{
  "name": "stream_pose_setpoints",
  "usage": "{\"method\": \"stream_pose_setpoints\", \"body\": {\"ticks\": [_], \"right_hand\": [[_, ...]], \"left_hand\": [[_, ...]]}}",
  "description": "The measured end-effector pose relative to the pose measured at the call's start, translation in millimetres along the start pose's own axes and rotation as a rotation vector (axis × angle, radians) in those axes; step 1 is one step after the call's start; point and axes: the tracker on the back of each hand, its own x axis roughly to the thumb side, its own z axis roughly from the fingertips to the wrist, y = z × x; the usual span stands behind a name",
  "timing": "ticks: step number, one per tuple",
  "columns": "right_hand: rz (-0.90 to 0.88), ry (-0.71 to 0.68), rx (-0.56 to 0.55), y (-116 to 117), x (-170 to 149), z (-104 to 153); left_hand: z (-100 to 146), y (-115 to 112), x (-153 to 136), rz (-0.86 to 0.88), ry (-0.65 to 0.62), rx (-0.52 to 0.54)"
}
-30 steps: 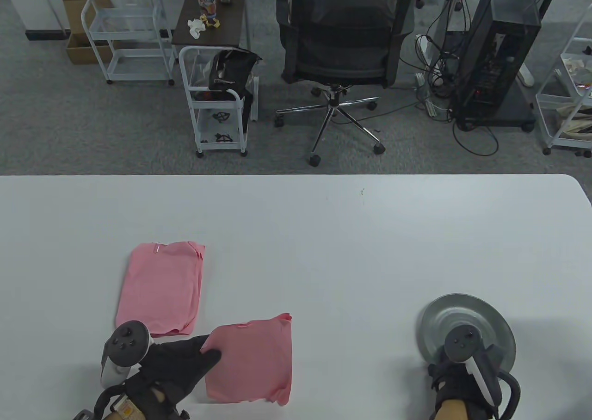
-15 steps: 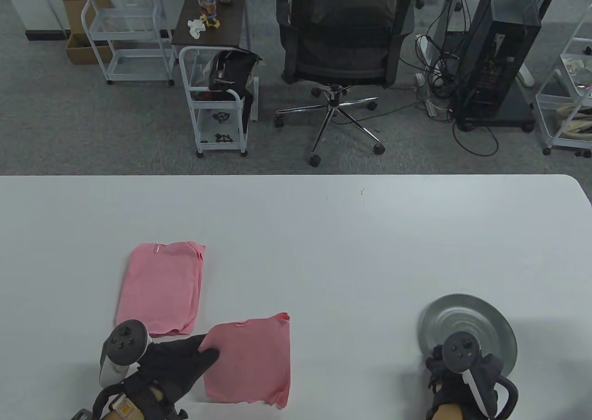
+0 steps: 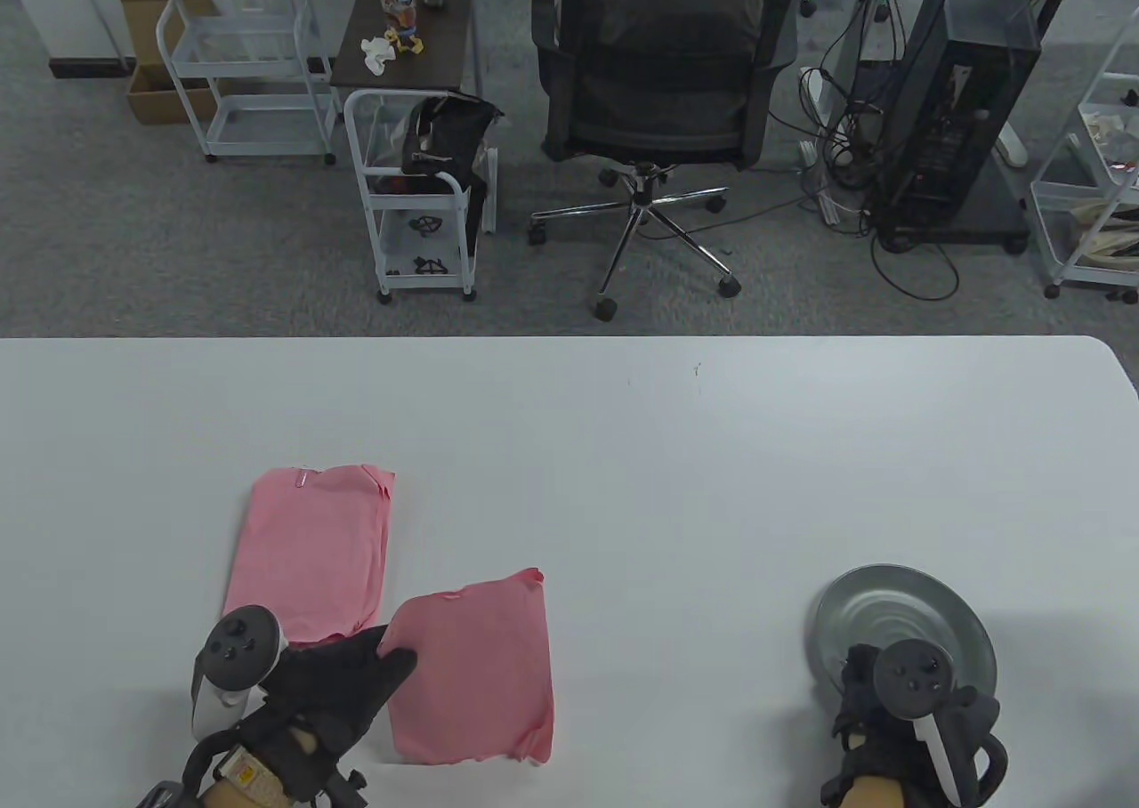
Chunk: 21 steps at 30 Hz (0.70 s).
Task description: Pinch and push to attach paper clips
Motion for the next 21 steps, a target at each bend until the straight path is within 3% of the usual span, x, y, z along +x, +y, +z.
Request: {"method": "stream_pose_setpoints", "body": {"ticks": [3, 7, 13, 18, 21], "right_hand": [[-0.146, -0.169, -0.044, -14, 29, 10], [-0.091, -0.448, -0.146, -21, 102, 38], [-0.01, -0.743, -0.095, -13, 217, 86], [0.158, -0.777, -0.184, 3, 269, 97], [0.162, -0.775, -0.154, 17, 271, 90]], "left_hand": [[-5, 2, 6, -0.065, 0.01, 0.051], [-21, -1, 16, -0.14, 0.024, 0.087], [-52, -17, 30, -0.238, 0.01, 0.124], [-59, -33, 29, -0.291, -0.019, 0.062], [-59, -31, 29, -0.292, -0.019, 0.067]]}}
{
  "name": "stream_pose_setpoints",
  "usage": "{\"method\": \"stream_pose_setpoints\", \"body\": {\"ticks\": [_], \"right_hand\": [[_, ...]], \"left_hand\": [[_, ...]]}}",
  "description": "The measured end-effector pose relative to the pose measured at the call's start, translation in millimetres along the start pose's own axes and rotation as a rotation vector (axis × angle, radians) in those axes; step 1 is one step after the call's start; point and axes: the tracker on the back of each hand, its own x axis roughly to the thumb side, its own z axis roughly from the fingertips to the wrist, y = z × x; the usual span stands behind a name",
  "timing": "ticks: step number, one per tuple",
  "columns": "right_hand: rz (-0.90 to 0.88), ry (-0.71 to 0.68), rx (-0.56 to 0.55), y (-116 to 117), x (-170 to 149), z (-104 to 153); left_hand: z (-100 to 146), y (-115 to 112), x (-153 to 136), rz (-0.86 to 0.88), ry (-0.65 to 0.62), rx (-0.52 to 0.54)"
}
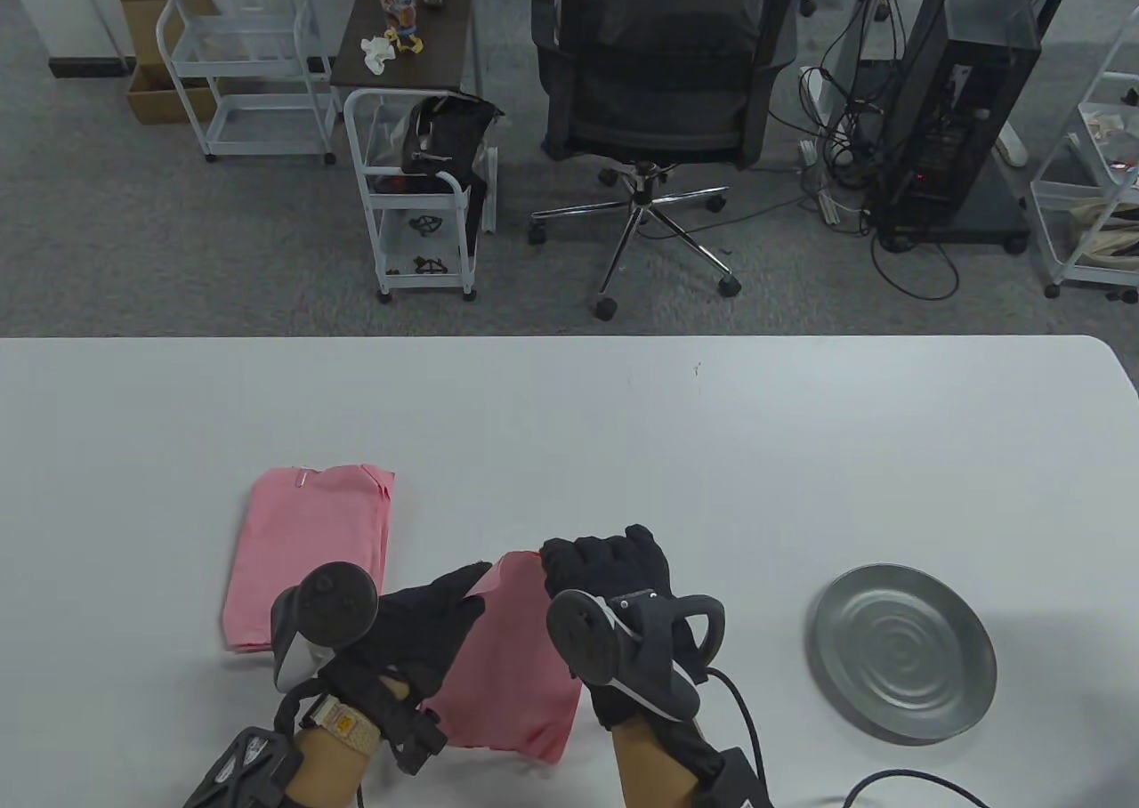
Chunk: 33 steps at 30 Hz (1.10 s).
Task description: Pinch and push to attach paper clips
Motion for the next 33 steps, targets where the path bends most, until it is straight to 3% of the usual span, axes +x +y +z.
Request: {"method": "stream_pose_setpoints", "body": {"ticks": [3, 6, 11, 23, 33], "right_hand": [[-0.014, -0.014, 0.004, 16, -5, -3], [-0.004, -0.006, -0.026, 16, -10, -2], [0.03, -0.038, 0.014, 20, -13, -2], [0.063, -0.058, 0.01, 14, -15, 4], [0.071, -0.089, 0.063, 11, -13, 7]], "left_hand": [[-2, 0, -5, 0.015, 0.008, -0.017], [-4, -5, -6, -0.013, 0.012, -0.038], [-4, -13, 2, -0.072, -0.02, -0.074], [-1, -21, 11, -0.209, -0.065, -0.093], [0, -17, 8, -0.168, -0.062, -0.095]]}}
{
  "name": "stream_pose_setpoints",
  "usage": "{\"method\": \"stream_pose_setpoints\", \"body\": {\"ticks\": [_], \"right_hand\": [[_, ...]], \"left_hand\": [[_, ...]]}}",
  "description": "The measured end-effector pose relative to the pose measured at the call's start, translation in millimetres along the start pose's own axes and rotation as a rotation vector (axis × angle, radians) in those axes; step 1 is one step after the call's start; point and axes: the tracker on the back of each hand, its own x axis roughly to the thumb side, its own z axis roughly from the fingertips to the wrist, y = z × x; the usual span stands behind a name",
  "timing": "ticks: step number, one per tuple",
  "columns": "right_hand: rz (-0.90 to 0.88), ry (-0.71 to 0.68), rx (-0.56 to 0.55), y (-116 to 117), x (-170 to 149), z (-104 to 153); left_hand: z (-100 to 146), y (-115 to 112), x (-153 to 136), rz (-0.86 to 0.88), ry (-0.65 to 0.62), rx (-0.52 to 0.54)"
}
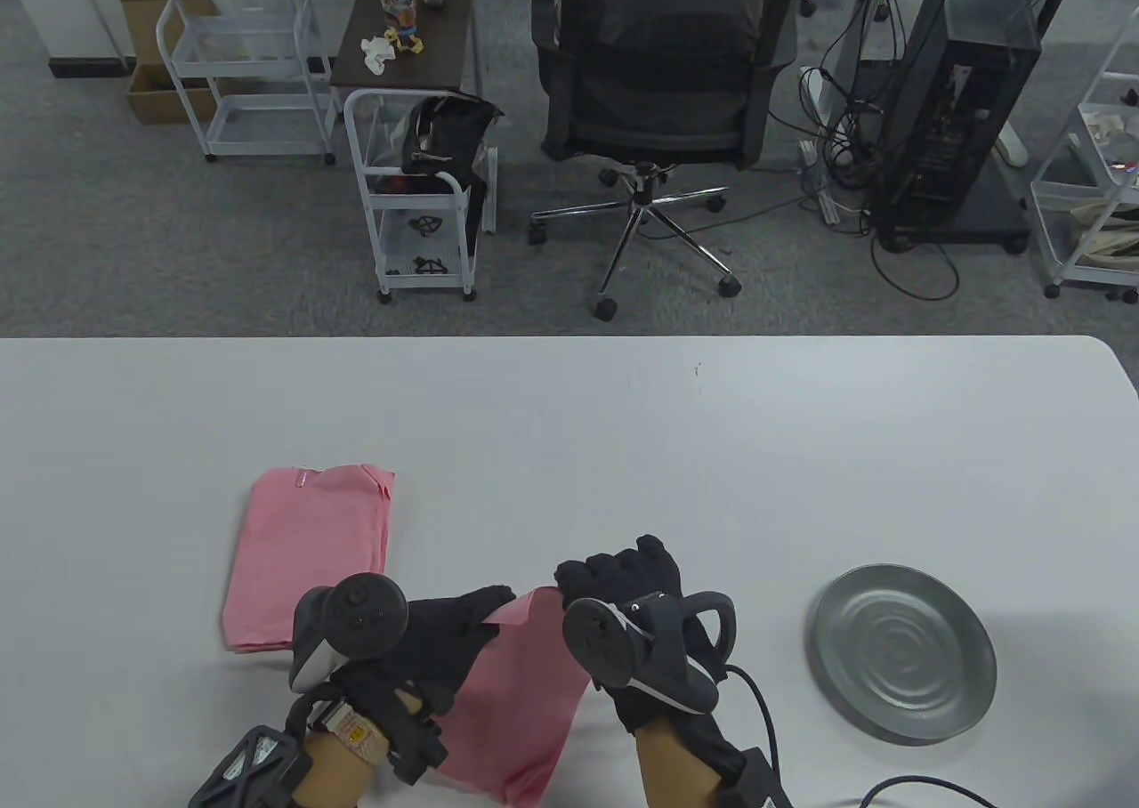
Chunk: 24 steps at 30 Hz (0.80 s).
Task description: Pinch and push to attach paper clips
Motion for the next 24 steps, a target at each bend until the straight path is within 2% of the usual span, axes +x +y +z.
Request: {"method": "stream_pose_setpoints", "body": {"ticks": [16, 24], "right_hand": [[0.008, -0.01, 0.004, -1.8, 1.4, 1.1], [0.008, -0.034, 0.049, 3.7, 7.6, -0.6]], "left_hand": [[-0.4, -3.6, 4.7, -0.036, -0.03, -0.019], [-2.5, -8.5, 2.8, -0.03, -0.031, -0.027]]}}
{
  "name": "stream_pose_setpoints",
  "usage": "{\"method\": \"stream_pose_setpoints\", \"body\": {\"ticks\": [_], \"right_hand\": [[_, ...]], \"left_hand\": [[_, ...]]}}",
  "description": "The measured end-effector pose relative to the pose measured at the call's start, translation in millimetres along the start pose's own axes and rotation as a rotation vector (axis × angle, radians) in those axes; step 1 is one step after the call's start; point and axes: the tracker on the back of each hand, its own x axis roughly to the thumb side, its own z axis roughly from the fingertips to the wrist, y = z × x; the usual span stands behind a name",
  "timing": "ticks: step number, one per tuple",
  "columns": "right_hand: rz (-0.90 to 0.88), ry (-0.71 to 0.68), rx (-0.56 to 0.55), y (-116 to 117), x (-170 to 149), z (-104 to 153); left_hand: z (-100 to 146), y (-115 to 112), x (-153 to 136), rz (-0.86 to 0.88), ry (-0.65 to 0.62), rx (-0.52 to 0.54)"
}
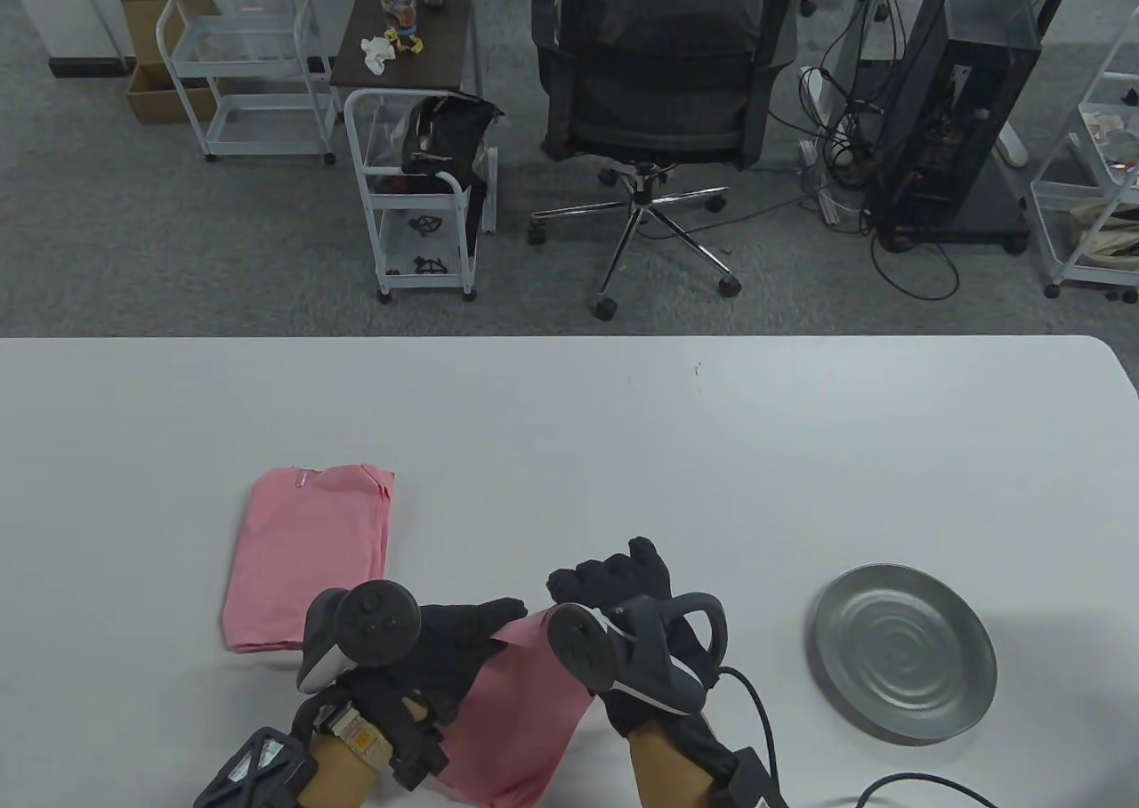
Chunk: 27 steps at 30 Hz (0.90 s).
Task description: Pinch and push to attach paper clips
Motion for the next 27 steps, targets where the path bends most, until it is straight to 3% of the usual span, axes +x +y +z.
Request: {"method": "stream_pose_setpoints", "body": {"ticks": [10, 14, 17, 20, 22, 23, 25, 27], "right_hand": [[-0.049, -0.022, 0.018, 11, 2, -2], [-0.218, 0.089, 0.006, 21, -13, -4], [-0.409, 0.266, 0.124, 35, -46, 0], [-0.799, 0.436, 0.146, 60, -81, 12], [-1.055, 0.505, 0.327, 86, -94, 19], [-1.159, 0.505, 0.485, 99, -98, 22], [-1.291, 0.483, 0.664, 114, -98, 26], [-1.253, 0.485, 0.594, 112, -98, 23]], "left_hand": [[-1, -4, -7, 0.021, 0.017, -0.02], [-1, -1, -18, 0.108, 0.065, -0.043], [3, 7, -34, 0.234, 0.137, 0.007], [8, 14, -50, 0.373, 0.208, 0.049], [10, 15, -60, 0.504, 0.244, 0.073], [11, 14, -64, 0.577, 0.255, 0.078], [12, 11, -70, 0.685, 0.266, 0.079], [12, 8, -74, 0.756, 0.262, 0.063]]}}
